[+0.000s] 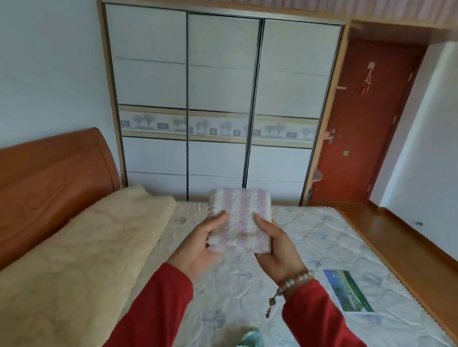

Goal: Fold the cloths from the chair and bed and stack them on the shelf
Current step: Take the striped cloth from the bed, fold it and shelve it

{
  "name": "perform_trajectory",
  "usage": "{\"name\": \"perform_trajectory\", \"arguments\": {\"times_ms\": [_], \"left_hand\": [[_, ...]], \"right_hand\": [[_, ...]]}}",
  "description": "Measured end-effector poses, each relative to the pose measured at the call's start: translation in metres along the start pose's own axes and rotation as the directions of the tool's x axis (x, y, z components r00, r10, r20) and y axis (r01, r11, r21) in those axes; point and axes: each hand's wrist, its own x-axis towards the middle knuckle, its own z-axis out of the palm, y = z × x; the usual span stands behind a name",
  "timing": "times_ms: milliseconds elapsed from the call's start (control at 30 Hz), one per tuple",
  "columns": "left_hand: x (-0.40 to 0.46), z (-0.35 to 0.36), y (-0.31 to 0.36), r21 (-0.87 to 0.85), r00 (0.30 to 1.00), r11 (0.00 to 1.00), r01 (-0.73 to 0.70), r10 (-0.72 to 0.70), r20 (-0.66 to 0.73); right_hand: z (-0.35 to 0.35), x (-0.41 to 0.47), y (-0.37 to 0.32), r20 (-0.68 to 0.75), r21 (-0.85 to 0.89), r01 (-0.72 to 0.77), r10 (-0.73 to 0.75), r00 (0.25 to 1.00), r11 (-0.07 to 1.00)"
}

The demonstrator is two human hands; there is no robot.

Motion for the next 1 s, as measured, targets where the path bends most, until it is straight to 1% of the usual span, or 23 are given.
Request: {"name": "perform_trajectory", "arguments": {"times_ms": [233,367,500,600,733,833,933,1000], "left_hand": [[-0.001,0.068,0.012,-0.084,0.989,0.996,-0.007,0.019,0.144],[0.006,0.102,0.003,-0.139,0.978,0.990,0.024,0.006,0.209],[0.019,0.130,-0.016,-0.156,0.959,0.984,0.091,-0.044,0.281],[0.032,0.154,-0.037,-0.167,0.931,0.973,0.160,-0.093,0.352],[0.047,0.200,-0.075,-0.131,0.872,0.952,0.277,-0.192,0.449],[0.051,0.245,-0.108,-0.082,0.826,0.935,0.346,-0.262,0.499],[0.048,0.296,-0.141,-0.058,0.756,0.906,0.419,-0.312,0.575],[0.047,0.329,-0.163,-0.057,0.716,0.891,0.451,-0.322,0.619]], "right_hand": [[0.018,-0.040,-0.055,-0.057,0.023,0.092,-0.090,0.994,0.996],[0.014,-0.065,-0.084,-0.102,-0.003,0.163,-0.163,0.981,0.987],[0.001,-0.089,-0.106,-0.153,-0.020,0.208,-0.209,0.966,0.978],[-0.014,-0.112,-0.124,-0.219,-0.061,0.241,-0.248,0.943,0.969],[-0.041,-0.156,-0.154,-0.323,-0.085,0.288,-0.300,0.898,0.954],[-0.067,-0.195,-0.180,-0.402,-0.111,0.325,-0.342,0.849,0.939],[-0.090,-0.240,-0.208,-0.445,-0.130,0.376,-0.393,0.805,0.917],[-0.101,-0.270,-0.228,-0.476,-0.149,0.414,-0.432,0.766,0.898]]}}
